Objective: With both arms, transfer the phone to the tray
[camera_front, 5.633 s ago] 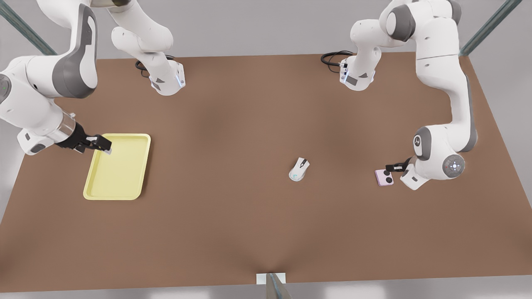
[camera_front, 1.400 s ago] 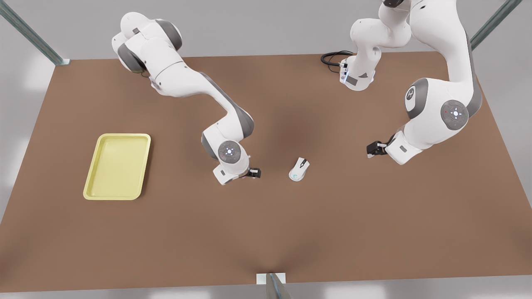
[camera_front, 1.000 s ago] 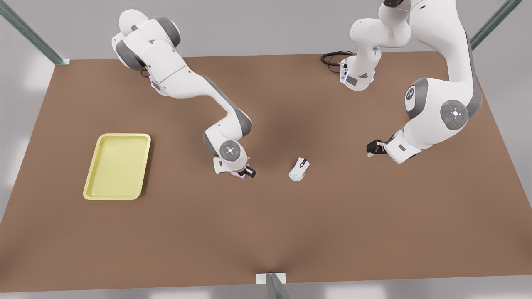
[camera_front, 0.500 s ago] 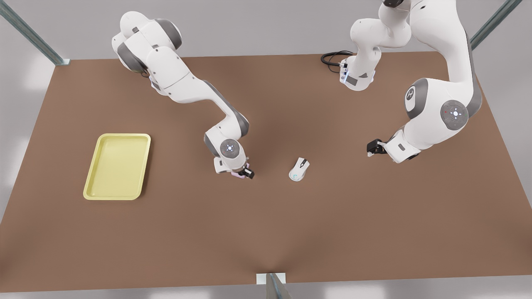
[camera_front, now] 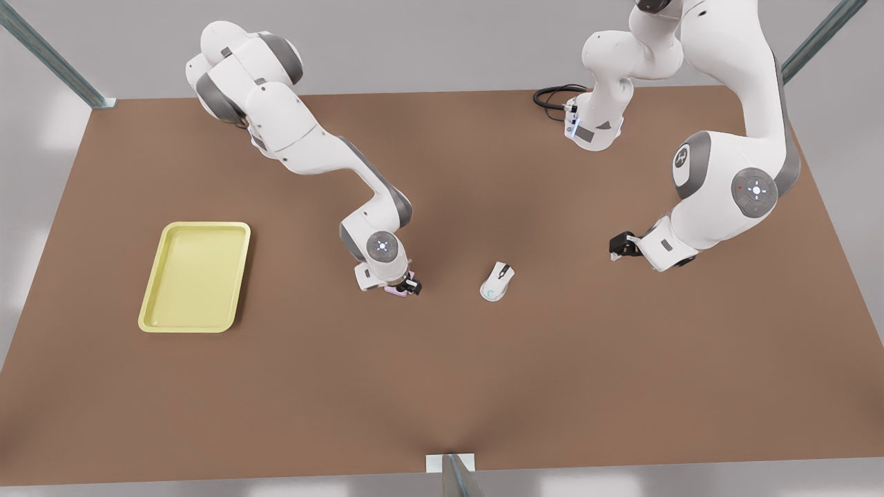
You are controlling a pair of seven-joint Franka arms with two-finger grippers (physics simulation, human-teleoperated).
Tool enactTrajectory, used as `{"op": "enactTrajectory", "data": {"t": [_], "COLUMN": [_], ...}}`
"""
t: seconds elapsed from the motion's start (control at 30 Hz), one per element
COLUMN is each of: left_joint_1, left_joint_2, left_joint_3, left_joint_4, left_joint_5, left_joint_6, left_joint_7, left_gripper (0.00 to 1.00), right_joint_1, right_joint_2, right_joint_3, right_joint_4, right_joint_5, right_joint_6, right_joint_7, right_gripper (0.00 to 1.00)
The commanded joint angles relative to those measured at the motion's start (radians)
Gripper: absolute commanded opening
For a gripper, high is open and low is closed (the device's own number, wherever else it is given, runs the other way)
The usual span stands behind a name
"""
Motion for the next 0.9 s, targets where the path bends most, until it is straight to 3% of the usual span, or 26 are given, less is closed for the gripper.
{"op": "enactTrajectory", "data": {"t": [0.0, 0.7, 0.8, 0.87], "left_joint_1": [0.000, 0.000, 0.002, 0.002], "left_joint_2": [-0.001, 0.001, -0.031, -0.031], "left_joint_3": [0.000, 0.000, 0.019, 0.018], "left_joint_4": [0.000, 0.002, 0.010, 0.010], "left_joint_5": [0.001, 0.001, 0.002, 0.004], "left_joint_6": [0.001, 0.004, -0.013, -0.019], "left_joint_7": [0.013, 0.013, 0.011, 0.008], "left_gripper": [1.00, 1.00, 1.00, 1.00], "right_joint_1": [-0.001, 0.002, 0.002, 0.001], "right_joint_2": [0.000, 0.012, 0.012, 0.012], "right_joint_3": [-0.003, 0.003, 0.003, 0.003], "right_joint_4": [0.000, 0.012, 0.015, 0.015], "right_joint_5": [-0.003, -0.069, -0.069, -0.072], "right_joint_6": [0.002, -0.008, -0.005, -0.002], "right_joint_7": [-0.206, -0.229, -0.228, -0.229], "right_gripper": [1.00, 1.00, 0.87, 0.87]}}
